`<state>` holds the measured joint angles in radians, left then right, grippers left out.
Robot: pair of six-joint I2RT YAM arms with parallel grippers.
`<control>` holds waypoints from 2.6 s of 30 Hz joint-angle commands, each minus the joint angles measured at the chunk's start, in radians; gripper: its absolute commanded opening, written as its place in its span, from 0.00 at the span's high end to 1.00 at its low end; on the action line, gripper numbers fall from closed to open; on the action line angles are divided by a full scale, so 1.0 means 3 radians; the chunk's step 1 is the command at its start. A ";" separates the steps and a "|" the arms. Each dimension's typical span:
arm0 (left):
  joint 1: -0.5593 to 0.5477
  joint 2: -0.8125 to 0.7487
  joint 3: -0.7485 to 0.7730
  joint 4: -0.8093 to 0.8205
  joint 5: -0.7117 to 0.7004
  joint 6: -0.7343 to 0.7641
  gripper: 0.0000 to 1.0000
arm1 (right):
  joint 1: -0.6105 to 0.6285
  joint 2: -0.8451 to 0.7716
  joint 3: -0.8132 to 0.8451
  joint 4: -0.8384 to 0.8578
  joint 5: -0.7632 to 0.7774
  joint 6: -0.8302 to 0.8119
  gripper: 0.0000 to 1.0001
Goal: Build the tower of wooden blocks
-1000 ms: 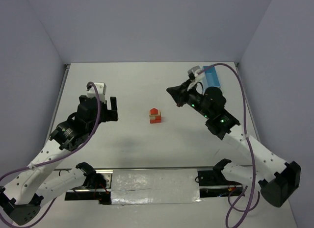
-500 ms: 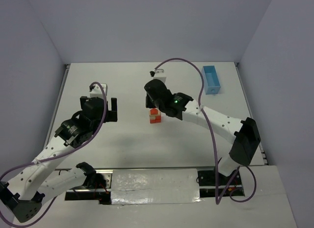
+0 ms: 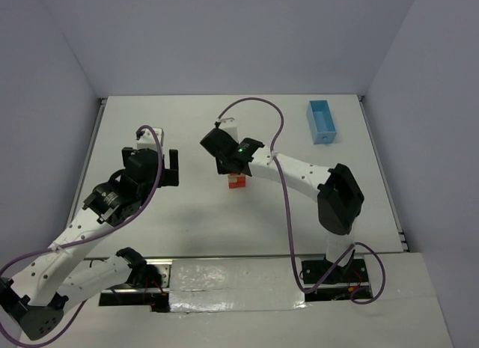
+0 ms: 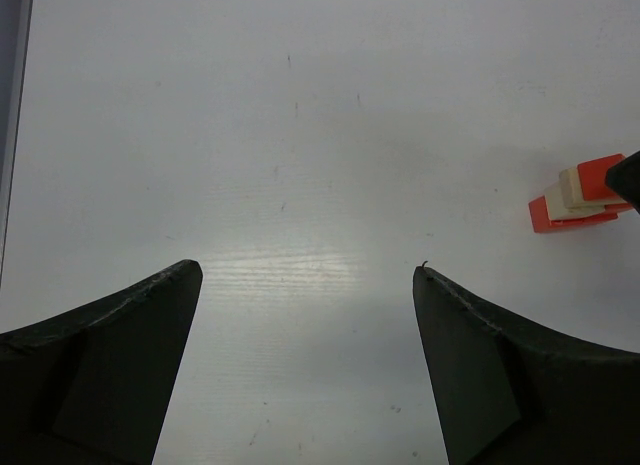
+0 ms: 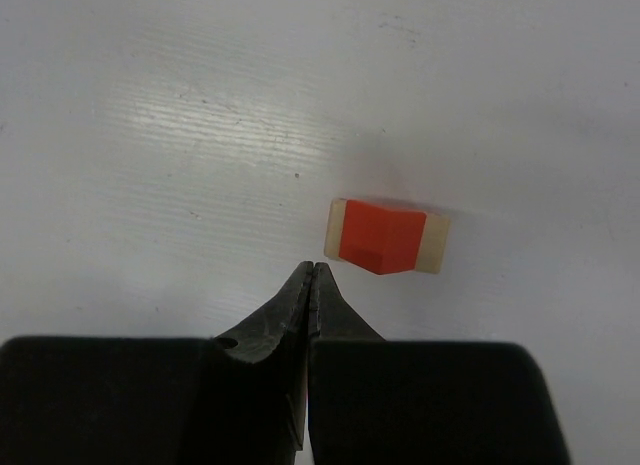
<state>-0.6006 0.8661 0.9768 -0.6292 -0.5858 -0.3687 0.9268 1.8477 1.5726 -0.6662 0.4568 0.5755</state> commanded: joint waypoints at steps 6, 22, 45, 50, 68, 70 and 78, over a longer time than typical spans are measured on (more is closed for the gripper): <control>0.0018 -0.0054 -0.0014 0.0057 0.0025 0.0043 0.00 | -0.0026 0.0192 0.0326 -0.0111 -0.0035 -0.0047 1.00; 0.0013 -0.0049 -0.0014 0.0062 0.0066 0.0053 0.01 | -0.0119 0.0233 0.0306 -0.0162 -0.0086 -0.0098 1.00; 0.0013 -0.0044 -0.0014 0.0062 0.0086 0.0053 0.00 | -0.0221 0.0258 0.0188 -0.0193 -0.0147 -0.0144 1.00; 0.0018 -0.0044 -0.0014 0.0057 0.0081 0.0053 0.00 | -0.0231 0.0258 0.0183 -0.0203 -0.0152 -0.0149 1.00; 0.0013 -0.0044 -0.0014 0.0062 0.0091 0.0058 0.00 | -0.0257 0.0258 0.0137 -0.0213 -0.0178 -0.0169 1.00; 0.0013 -0.0034 -0.0014 0.0062 0.0096 0.0063 0.01 | -0.0262 0.0263 0.0137 -0.0213 -0.0173 -0.0175 1.00; 0.0018 -0.0039 -0.0014 0.0062 0.0096 0.0063 0.01 | -0.0272 0.0315 0.0147 -0.0254 -0.0173 -0.0175 1.00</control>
<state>-0.6006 0.8661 0.9752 -0.6289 -0.5621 -0.3664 0.8528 1.9282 1.6154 -0.7269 0.3958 0.5266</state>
